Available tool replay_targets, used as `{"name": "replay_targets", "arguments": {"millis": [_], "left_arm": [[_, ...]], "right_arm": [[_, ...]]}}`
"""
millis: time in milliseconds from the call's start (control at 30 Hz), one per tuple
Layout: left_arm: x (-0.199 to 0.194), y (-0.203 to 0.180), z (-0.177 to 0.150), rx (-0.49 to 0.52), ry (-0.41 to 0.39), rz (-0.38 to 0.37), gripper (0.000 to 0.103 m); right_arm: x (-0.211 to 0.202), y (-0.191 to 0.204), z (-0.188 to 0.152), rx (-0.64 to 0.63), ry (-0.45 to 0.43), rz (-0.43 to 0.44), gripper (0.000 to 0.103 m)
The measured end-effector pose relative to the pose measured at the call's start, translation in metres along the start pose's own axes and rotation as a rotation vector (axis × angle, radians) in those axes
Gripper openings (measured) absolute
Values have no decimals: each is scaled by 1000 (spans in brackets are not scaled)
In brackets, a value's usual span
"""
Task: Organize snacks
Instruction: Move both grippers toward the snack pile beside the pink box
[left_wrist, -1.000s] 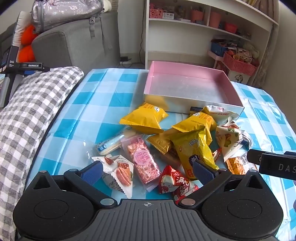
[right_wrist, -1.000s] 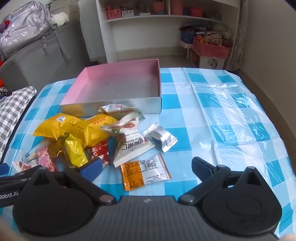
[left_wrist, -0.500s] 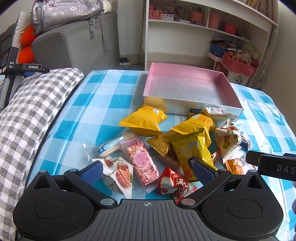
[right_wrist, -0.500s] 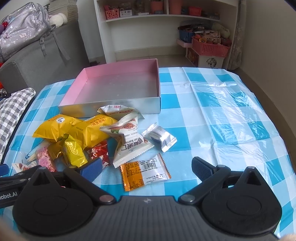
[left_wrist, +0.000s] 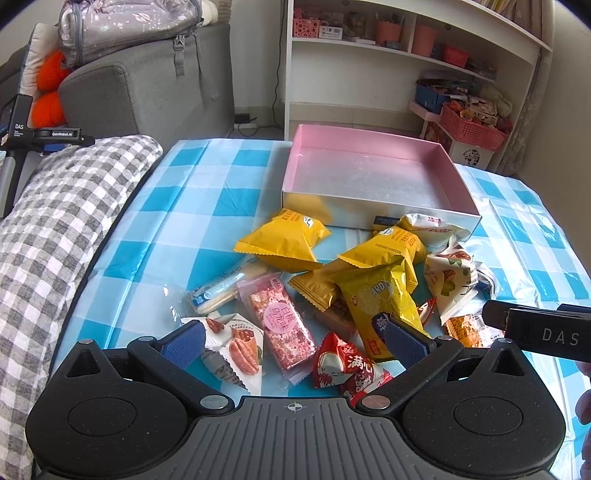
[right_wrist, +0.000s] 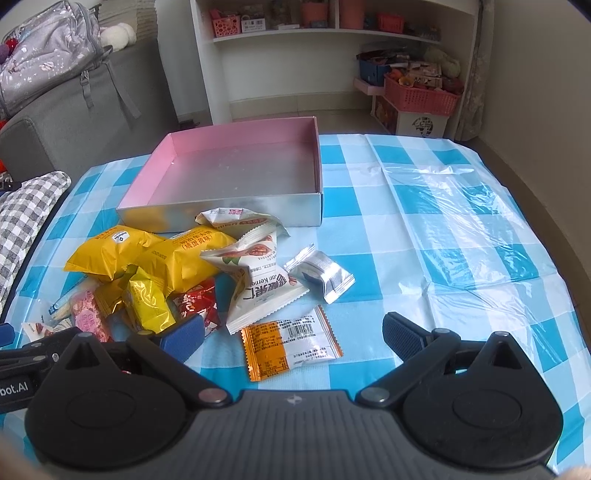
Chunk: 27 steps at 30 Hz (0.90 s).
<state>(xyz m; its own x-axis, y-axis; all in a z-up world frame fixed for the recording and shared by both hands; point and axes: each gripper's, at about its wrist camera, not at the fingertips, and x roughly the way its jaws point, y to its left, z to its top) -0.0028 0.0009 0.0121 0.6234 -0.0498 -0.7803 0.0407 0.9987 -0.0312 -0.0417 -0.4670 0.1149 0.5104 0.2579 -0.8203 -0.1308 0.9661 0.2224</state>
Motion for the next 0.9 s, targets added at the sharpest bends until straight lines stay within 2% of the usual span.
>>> {"name": "replay_targets", "arguments": {"millis": [100, 433, 733, 900], "left_arm": [[0, 2, 3, -9, 8, -16, 103], [-2, 1, 7, 29, -7, -4, 103], [-1, 1, 9, 41, -19, 11, 103], [0, 3, 12, 57, -36, 21, 103]], "right_arm": [[1, -3, 2, 29, 21, 36, 103], [-5, 0, 6, 18, 12, 42, 103], [-6, 5, 9, -10, -7, -7, 103], [-7, 8, 15, -34, 16, -17, 103]]}}
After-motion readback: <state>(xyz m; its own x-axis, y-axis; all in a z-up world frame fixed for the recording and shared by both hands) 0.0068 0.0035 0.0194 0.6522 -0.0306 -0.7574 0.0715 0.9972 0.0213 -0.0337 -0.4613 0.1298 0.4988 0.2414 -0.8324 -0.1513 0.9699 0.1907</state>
